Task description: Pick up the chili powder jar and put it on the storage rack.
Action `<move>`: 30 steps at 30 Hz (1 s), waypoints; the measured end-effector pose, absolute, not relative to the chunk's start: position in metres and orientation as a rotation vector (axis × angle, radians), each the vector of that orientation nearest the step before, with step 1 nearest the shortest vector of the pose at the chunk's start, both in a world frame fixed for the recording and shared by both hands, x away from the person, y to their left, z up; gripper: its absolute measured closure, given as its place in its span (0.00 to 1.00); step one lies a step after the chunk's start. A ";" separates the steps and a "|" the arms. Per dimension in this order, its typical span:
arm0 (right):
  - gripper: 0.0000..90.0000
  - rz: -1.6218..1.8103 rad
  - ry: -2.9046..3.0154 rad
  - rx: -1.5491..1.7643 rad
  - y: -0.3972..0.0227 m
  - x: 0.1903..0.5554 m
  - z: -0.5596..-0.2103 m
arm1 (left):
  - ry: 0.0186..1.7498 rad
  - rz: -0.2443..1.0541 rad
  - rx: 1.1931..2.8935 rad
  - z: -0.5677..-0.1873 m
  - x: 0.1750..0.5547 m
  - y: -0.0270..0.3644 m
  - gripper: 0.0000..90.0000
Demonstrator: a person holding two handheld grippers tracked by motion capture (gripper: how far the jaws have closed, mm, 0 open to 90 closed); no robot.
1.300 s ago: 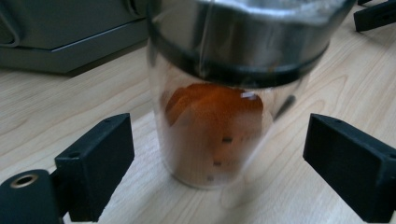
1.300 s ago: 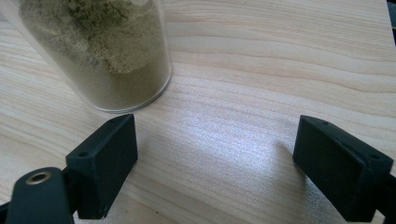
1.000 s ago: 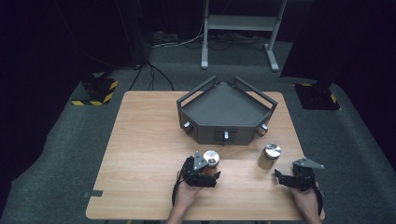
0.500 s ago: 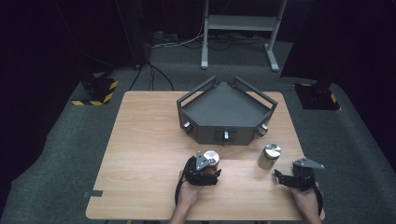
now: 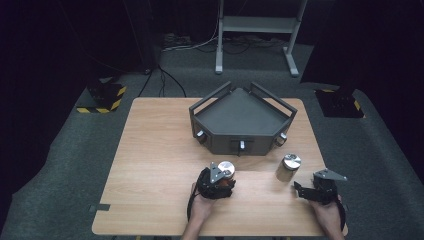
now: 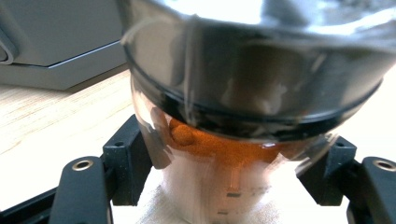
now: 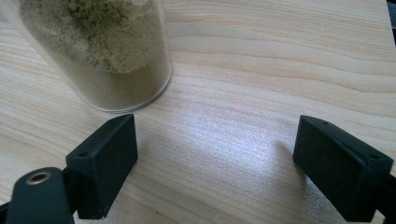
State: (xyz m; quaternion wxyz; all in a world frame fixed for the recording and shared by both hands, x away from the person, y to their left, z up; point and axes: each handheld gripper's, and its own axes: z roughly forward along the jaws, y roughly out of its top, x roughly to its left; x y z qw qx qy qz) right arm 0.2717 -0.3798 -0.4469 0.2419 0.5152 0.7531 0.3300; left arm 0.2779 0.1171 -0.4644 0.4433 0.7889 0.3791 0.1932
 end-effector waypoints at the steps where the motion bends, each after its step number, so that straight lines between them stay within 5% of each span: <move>1: 0.15 0.902 2.059 1.409 -0.380 0.272 -0.447 | 1.068 0.431 1.674 -0.491 0.264 0.102 0.32; 2: 0.15 0.902 2.059 1.408 -0.380 0.272 -0.447 | 0.938 0.490 1.957 -0.465 0.277 0.116 0.33; 3: 0.15 0.902 2.059 1.409 -0.380 0.272 -0.447 | 0.937 0.496 1.958 -0.465 0.276 0.115 0.33; 4: 0.15 0.902 2.059 1.409 -0.380 0.272 -0.447 | 1.063 0.448 1.675 -0.491 0.262 0.100 0.33; 5: 0.15 0.902 2.059 1.409 -0.380 0.272 -0.447 | 1.063 0.448 1.675 -0.491 0.262 0.100 0.33; 6: 0.15 0.902 2.059 1.409 -0.380 0.272 -0.447 | 0.936 0.506 1.961 -0.464 0.274 0.114 0.33; 8: 0.15 0.902 2.059 1.407 -0.380 0.272 -0.447 | 0.936 0.512 1.962 -0.464 0.274 0.113 0.33; 9: 0.15 0.902 2.059 1.409 -0.380 0.272 -0.447 | 1.063 0.457 1.678 -0.491 0.262 0.098 0.33; 10: 0.15 0.902 2.059 1.408 -0.380 0.272 -0.447 | 1.063 0.457 1.679 -0.491 0.262 0.098 0.33; 12: 0.15 0.902 2.059 1.409 -0.380 0.272 -0.447 | 1.062 0.457 1.681 -0.490 0.261 0.098 0.33; 13: 0.15 0.902 2.059 1.409 -0.380 0.272 -0.447 | 0.936 0.511 1.964 -0.463 0.274 0.112 0.33; 15: 0.15 0.902 2.059 1.407 -0.380 0.272 -0.447 | 0.936 0.511 1.965 -0.463 0.274 0.112 0.33; 16: 0.15 0.902 2.059 1.408 -0.380 0.272 -0.447 | 1.062 0.456 1.683 -0.490 0.262 0.098 0.33; 17: 0.15 0.902 2.059 1.407 -0.380 0.272 -0.447 | 1.061 0.455 1.686 -0.489 0.262 0.098 0.34; 18: 0.15 0.902 2.059 1.409 -0.380 0.272 -0.447 | 1.141 0.396 1.386 -0.515 0.254 0.076 0.34; 19: 0.15 0.902 2.059 1.408 -0.380 0.272 -0.447 | 0.912 0.512 1.977 -0.462 0.275 0.112 0.34; 30: 0.15 0.902 2.059 1.406 -0.380 0.272 -0.447 | 0.892 0.496 1.973 -0.450 0.277 0.115 0.34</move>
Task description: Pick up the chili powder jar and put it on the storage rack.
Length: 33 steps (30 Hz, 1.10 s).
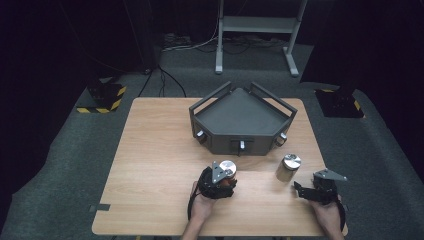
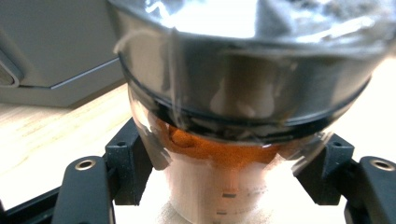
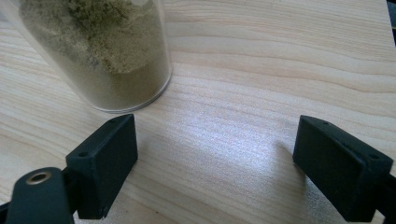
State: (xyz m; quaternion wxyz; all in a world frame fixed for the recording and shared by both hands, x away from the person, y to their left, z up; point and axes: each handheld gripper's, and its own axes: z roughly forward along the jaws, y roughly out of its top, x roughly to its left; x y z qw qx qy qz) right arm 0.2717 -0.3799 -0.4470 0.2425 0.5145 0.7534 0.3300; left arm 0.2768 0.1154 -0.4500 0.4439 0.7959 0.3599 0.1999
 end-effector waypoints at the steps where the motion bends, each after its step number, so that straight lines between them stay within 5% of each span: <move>1: 0.15 0.902 2.059 1.406 -0.380 0.272 -0.447 | 0.893 0.489 1.969 -0.448 0.277 0.116 0.34; 33: 0.15 0.898 2.048 1.418 -0.378 0.270 -0.447 | 0.852 0.420 1.952 -0.384 0.306 0.126 0.34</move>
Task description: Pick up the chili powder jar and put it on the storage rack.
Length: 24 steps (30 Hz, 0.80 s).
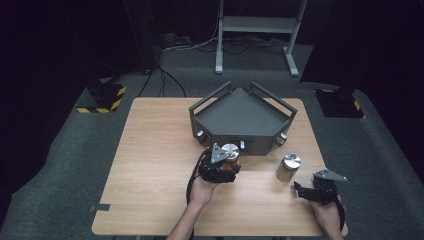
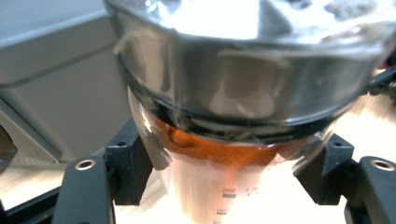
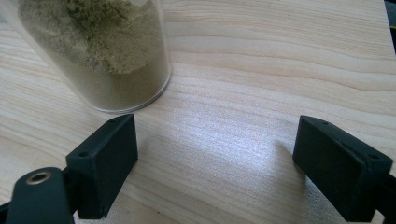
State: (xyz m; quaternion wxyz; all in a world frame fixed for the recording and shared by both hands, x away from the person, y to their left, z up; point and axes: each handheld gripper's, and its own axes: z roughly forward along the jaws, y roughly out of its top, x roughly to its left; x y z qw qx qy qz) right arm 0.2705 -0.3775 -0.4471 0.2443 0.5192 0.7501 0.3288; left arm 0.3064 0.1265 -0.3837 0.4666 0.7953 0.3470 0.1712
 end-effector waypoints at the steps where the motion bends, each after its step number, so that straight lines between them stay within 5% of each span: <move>1: 0.15 0.898 2.048 1.418 -0.378 0.270 -0.447 | 0.853 0.421 1.951 -0.380 0.308 0.127 0.34; 24: 0.16 0.893 2.036 1.428 -0.375 0.269 -0.447 | 0.886 0.439 1.910 -0.328 0.342 0.129 0.34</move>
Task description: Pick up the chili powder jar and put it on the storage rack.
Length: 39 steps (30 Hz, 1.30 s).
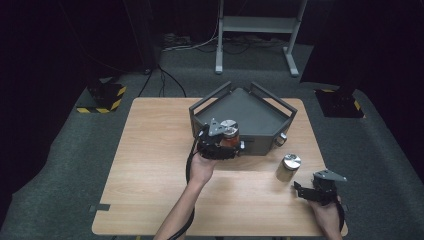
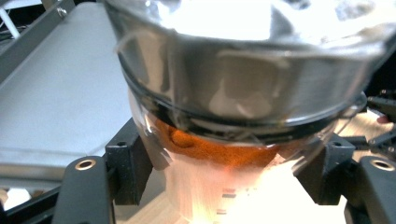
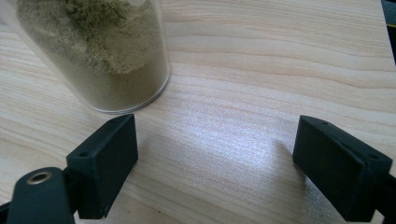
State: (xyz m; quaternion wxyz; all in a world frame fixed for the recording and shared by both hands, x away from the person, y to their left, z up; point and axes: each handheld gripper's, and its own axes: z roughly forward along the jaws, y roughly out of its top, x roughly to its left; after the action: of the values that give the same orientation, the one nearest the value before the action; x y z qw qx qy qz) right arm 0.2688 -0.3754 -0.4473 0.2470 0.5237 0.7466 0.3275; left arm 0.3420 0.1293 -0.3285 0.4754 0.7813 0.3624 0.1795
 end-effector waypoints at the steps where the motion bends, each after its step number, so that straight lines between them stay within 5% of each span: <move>1: 0.16 0.893 2.036 1.427 -0.375 0.269 -0.447 | 0.887 0.446 1.913 -0.326 0.343 0.128 0.34; 39: 0.16 0.893 2.035 1.429 -0.375 0.268 -0.447 | 1.133 0.543 1.883 -0.324 0.410 0.092 0.34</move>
State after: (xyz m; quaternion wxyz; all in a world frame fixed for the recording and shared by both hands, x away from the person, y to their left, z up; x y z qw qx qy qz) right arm 0.2681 -0.3752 -0.4473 0.2471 0.5241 0.7464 0.3273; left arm 0.4095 0.0921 -0.3237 0.4250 0.7529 0.4531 0.2172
